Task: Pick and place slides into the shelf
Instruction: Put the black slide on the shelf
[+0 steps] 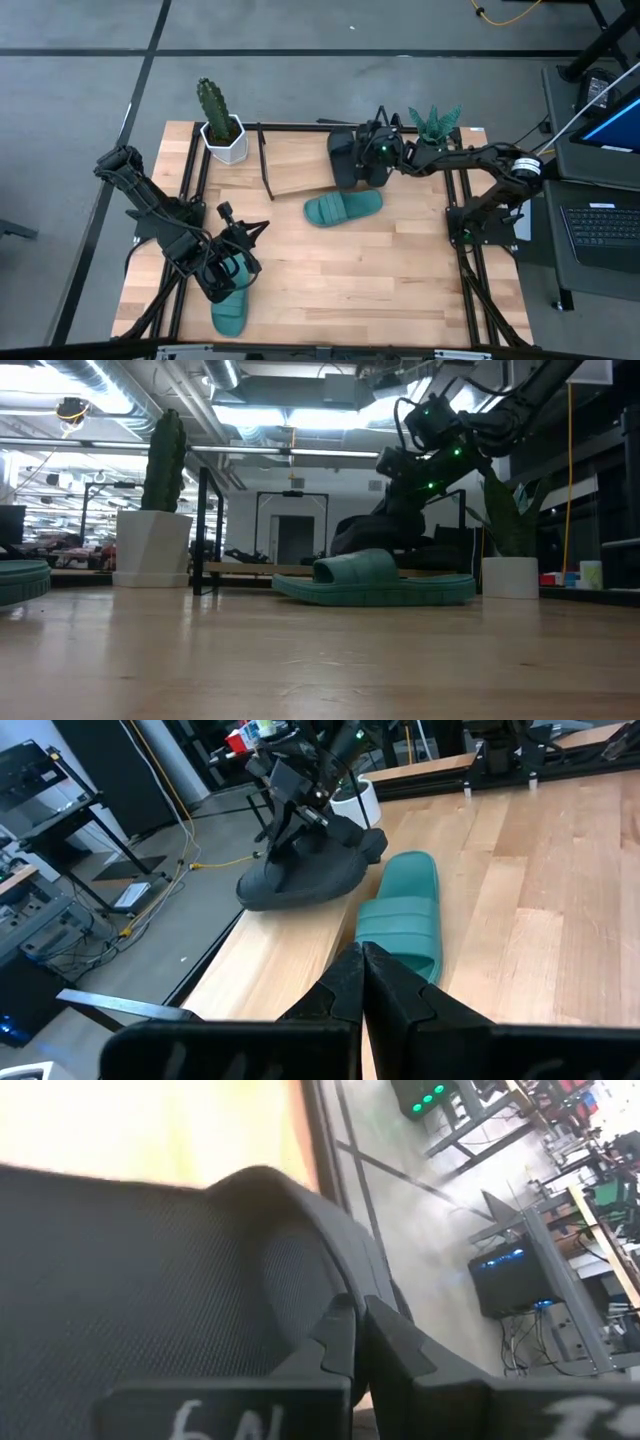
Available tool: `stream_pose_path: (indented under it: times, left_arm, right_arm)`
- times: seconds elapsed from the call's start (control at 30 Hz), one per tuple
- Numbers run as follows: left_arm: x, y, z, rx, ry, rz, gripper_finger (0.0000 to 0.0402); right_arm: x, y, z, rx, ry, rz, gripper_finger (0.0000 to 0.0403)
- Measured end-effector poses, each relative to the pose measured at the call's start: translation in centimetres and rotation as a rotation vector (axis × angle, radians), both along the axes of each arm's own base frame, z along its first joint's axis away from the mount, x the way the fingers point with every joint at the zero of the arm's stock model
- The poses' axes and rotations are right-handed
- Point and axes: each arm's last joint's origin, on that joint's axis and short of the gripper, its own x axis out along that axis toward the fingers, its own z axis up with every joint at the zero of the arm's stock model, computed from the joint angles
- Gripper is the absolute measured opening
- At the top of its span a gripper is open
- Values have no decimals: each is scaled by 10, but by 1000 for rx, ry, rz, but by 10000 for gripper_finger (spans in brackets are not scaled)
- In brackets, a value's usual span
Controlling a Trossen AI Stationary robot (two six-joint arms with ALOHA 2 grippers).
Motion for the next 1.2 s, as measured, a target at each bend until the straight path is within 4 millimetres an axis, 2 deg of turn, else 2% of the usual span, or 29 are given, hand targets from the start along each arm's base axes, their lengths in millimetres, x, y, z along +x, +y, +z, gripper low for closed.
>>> stream_pose_path:
  times: [0.2,0.47,1.2]
  left_arm:
    - [1,0,0,-4,-2,2,0]
    - [4,5,0,-11,10,21,0]
    - [8,10,-1,-25,30,38,0]
  right_arm:
    - [5,-3,-9,-25,13,10,13]
    - [3,-6,-10,-85,57,-17,13]
    - [2,-6,-13,-66,80,-25,13]
